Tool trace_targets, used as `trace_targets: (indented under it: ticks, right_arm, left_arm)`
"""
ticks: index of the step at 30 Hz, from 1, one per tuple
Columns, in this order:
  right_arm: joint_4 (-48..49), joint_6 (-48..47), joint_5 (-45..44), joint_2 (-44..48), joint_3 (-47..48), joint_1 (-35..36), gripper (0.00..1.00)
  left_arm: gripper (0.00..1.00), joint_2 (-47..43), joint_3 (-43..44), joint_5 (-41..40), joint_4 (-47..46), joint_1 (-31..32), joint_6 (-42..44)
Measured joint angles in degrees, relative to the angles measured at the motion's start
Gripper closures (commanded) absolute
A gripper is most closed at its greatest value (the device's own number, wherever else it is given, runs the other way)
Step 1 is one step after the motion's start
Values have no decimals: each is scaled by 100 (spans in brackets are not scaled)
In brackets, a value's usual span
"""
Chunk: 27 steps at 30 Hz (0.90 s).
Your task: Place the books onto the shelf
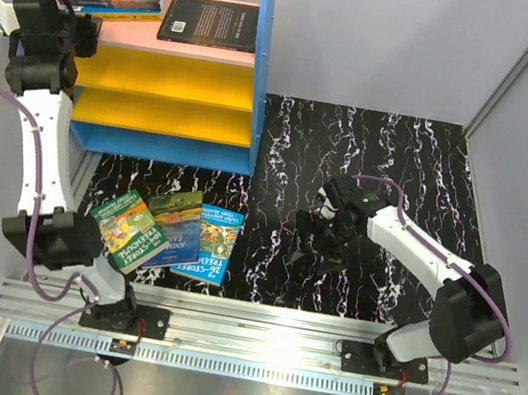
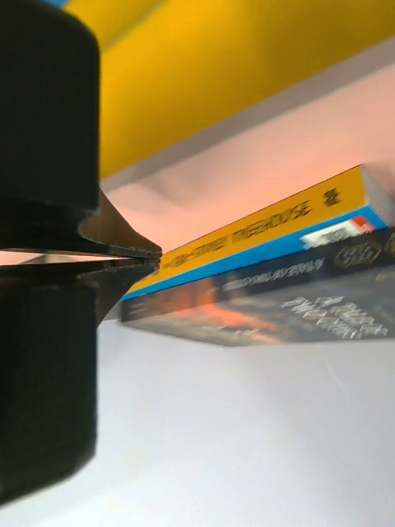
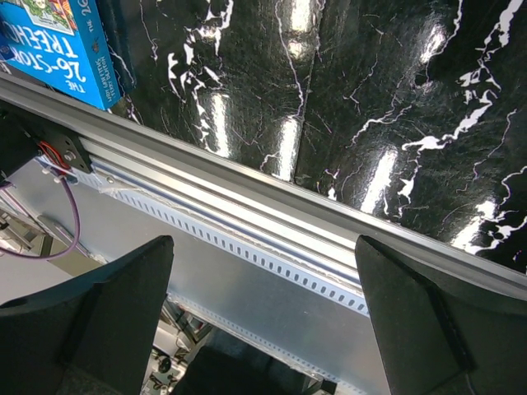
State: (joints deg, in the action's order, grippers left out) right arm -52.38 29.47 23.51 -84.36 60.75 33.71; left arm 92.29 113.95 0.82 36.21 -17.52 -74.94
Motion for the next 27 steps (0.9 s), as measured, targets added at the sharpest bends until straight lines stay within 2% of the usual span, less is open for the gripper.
trace_targets:
  ticks: [6, 10, 11, 12, 13, 15, 16, 20, 23, 27]
  right_arm:
    - [-37, -111, 20, -114, 192, -15, 0]
    - [-66, -254, 232, -374, 481, -22, 0]
    - [-59, -286, 315, -461, 588, -24, 0]
    - [-57, -304, 409, -557, 721, -24, 0]
    - [-46, -313, 507, -645, 855, -26, 0]
    - [85, -282, 752, -811, 1104, -31, 0]
    - [190, -238, 909, -894, 1207, -35, 0]
    - [846, 120, 1541, -1250, 1325, -39, 0]
    - [1497, 560, 1971, -1637, 1237, -39, 0]
    - [2323, 1147, 2221, -2039, 962, -31, 0]
  left_arm:
    - [95, -1034, -155, -289, 192, 0, 649]
    - [91, -1825, -824, -525, 164, 243, 1185]
    - [87, -2013, -1106, -566, 133, 387, 1309]
    - [56, -2164, -1423, -573, 155, 549, 1443]
    - [35, -2275, -1696, -553, 225, 719, 1615]
    - [10, -2367, -2240, -492, 396, 1095, 1921]
    - [3, -2369, -2498, -450, 518, 1252, 2059]
    - [1, -2361, -4113, -356, 824, 1799, 2505]
    - [1, -2693, -5464, -151, 1067, 1958, 2763]
    - [1, -3320, -6411, 190, 1215, 1993, 3060]
